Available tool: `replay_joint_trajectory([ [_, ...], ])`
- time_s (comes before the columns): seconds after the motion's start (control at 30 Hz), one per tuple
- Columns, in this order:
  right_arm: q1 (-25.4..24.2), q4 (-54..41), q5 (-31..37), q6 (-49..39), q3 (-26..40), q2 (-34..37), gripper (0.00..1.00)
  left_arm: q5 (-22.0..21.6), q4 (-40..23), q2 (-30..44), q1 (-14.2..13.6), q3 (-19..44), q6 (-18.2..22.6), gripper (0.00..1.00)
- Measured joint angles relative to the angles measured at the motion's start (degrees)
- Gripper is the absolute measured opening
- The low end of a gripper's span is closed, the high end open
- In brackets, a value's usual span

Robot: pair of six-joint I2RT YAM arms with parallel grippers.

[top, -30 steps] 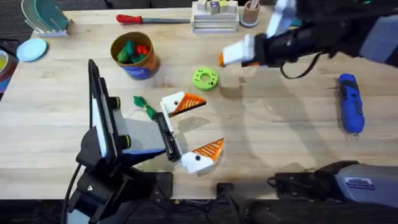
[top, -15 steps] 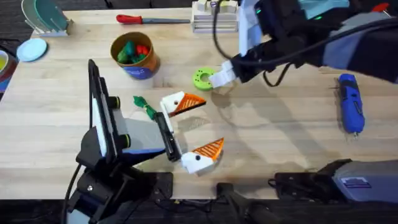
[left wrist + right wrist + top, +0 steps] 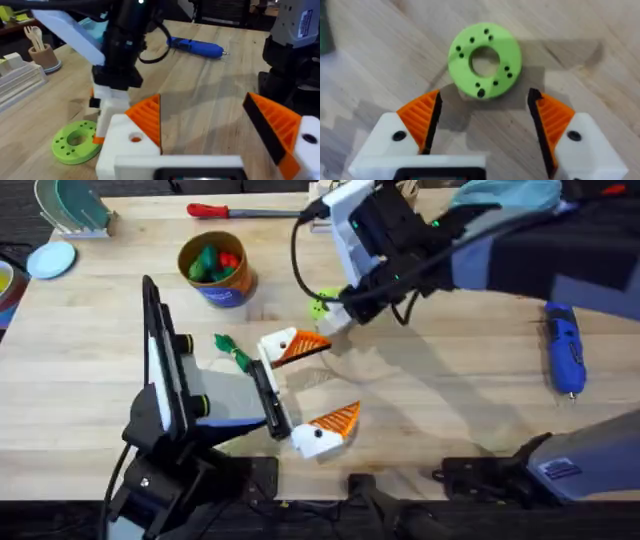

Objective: Pick up the gripper from the table and insert it into the empty holder that is missing its gripper. Then pick up a screw, insert it into the mounting hole, and use the screwdriver to tighten it. Finally, clean up the table by picking up the vegetable and placing it into the bucket.

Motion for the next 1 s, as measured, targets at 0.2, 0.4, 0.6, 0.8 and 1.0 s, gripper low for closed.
replay_joint_trajectory([
  [0.2,0.0,-1.1,0.5,0.4,4.9,3.1,0.876,0.0,0.0,0.0,0.0,0.0,0.0,0.991],
  [0.4,0.5,-3.0,1.7,0.8,5.1,4.0,0.69,0.0,0.0,0.0,0.0,0.0,-0.2,0.991],
  [0.6,3.0,-3.3,3.1,0.8,5.1,4.5,0.672,0.0,0.0,0.0,0.0,0.0,-0.2,0.991],
  [0.8,4.6,-3.3,6.9,0.8,5.4,6.6,0.527,0.0,0.0,0.0,0.0,0.0,-0.2,0.991],
  [1.0,4.6,-3.0,8.0,0.8,5.6,6.7,0.363,0.0,0.0,0.0,0.0,0.0,-0.2,0.991],
])
